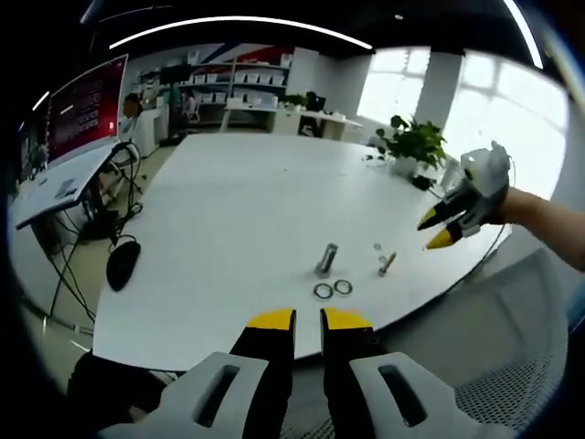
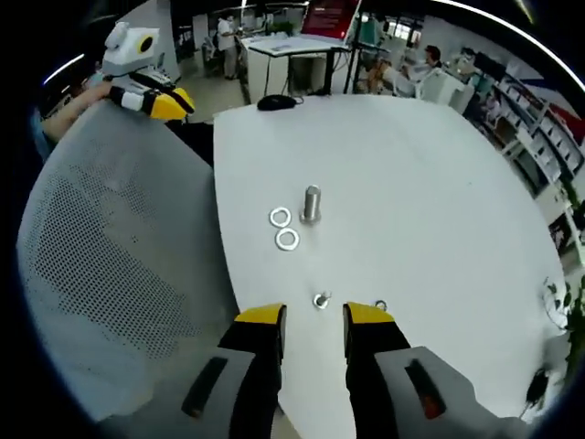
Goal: Place the washer onto the threaded stud by aligning its center hole with the stud, sliding it down to the base, and recovering from edge contact or off-axis alignment until the washer reaches the visible bottom stop.
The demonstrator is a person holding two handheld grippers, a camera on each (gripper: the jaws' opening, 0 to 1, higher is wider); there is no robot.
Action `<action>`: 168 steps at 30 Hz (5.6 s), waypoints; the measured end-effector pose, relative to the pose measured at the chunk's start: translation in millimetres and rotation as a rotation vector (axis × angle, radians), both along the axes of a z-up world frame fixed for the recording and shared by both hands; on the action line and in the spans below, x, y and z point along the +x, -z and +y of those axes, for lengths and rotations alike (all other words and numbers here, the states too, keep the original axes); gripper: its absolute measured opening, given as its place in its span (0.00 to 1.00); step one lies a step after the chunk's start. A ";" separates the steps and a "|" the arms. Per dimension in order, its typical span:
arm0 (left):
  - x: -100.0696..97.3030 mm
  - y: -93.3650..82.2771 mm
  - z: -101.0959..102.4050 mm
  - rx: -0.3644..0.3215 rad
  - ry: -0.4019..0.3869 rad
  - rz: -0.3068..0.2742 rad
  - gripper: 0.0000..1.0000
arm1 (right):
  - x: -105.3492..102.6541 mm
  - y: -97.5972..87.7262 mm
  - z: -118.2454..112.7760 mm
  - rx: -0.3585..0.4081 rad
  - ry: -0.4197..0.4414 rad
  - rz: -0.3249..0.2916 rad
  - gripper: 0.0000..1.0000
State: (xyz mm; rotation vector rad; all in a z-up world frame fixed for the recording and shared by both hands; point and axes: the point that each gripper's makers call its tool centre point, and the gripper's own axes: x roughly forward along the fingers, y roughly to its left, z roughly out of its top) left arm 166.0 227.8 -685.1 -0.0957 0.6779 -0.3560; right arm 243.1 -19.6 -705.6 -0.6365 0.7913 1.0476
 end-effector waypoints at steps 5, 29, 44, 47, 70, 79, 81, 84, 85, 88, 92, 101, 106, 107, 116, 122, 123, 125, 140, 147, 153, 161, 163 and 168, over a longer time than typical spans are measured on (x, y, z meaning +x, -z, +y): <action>-0.3 -0.5 -0.7 0.001 0.006 -0.002 0.08 | -5.9 -30.6 -8.7 0.130 0.105 -0.043 0.27; 0.2 -2.4 -1.0 0.001 0.006 -0.013 0.09 | -38.8 -58.3 -68.1 0.661 0.622 -0.005 0.30; -0.6 -2.0 -1.5 0.000 0.009 -0.008 0.08 | -67.6 -45.2 -40.9 0.721 0.670 0.088 0.30; -0.7 -1.8 -1.6 0.000 0.010 -0.007 0.08 | -70.9 -45.7 -37.4 0.735 0.677 0.112 0.30; -0.8 -0.8 -2.6 0.004 0.017 -0.005 0.08 | -76.9 -24.0 -35.3 0.603 0.667 0.152 0.27; 0.9 -3.2 -2.6 -0.005 0.012 -0.020 0.08 | -71.7 -14.6 -45.3 0.574 0.717 0.172 0.23; 0.5 -2.1 -2.5 -0.001 0.015 -0.015 0.08 | -73.4 -12.6 -44.3 0.567 0.712 0.183 0.23; 0.7 -3.1 -2.8 -0.003 0.014 -0.020 0.08 | -73.2 -12.9 -44.7 0.580 0.716 0.181 0.23; 0.5 -2.9 -2.9 -0.001 0.016 -0.018 0.08 | -73.2 -12.6 -44.5 0.580 0.717 0.183 0.23; 0.4 -3.4 -3.3 -0.002 0.017 -0.020 0.08 | -73.0 -12.0 -44.8 0.581 0.719 0.183 0.23; 0.4 -3.0 -3.1 -0.002 0.016 -0.019 0.08 | -70.1 -12.7 -48.7 0.593 0.746 0.166 0.23; 0.8 -3.3 -2.2 -0.003 0.012 -0.020 0.08 | -72.7 -8.8 -50.8 0.556 0.752 0.179 0.23; 0.9 -3.5 -2.3 -0.002 0.013 -0.021 0.08 | -68.9 -13.5 -54.1 0.553 0.751 0.141 0.23; 1.0 -3.5 -2.4 -0.003 0.013 -0.021 0.08 | -70.5 -12.9 -51.1 0.542 0.726 0.150 0.23; 1.2 -3.8 -1.4 -0.002 0.007 -0.023 0.08 | -66.8 -21.5 -35.3 0.505 0.524 0.214 0.23; 2.7 -5.4 -0.3 -0.006 -0.004 -0.034 0.08 | -52.6 -29.5 -25.6 0.471 0.434 0.195 0.23; 2.7 -5.3 -0.2 -0.004 -0.004 -0.034 0.08 | -50.1 -31.2 -23.6 0.471 0.429 0.194 0.23; 2.3 -4.6 -0.1 -0.002 -0.004 -0.029 0.08 | -44.6 -34.4 -18.3 0.466 0.407 0.192 0.23; 1.5 -5.2 -1.0 -0.004 0.003 -0.032 0.08 | -12.1 -16.9 0.5 0.249 0.218 0.183 0.23; 0.0 -3.2 -1.5 -0.001 0.009 -0.019 0.08 | -10.2 -0.9 0.0 0.136 0.137 0.203 0.23; -1.3 -2.2 -2.0 0.001 0.012 -0.010 0.08 | -4.3 17.7 -2.1 0.024 0.072 0.224 0.23; -1.3 -1.7 -1.2 0.002 0.009 -0.007 0.08 | 4.8 33.1 -2.0 -0.059 0.023 0.224 0.23; -1.3 -1.3 -1.2 0.004 0.008 -0.005 0.08 | 8.5 37.2 -4.5 -0.091 0.006 0.208 0.23; -2.1 -0.5 -2.3 0.009 0.017 0.000 0.07 | 15.3 46.1 -4.4 -0.125 -0.016 0.203 0.23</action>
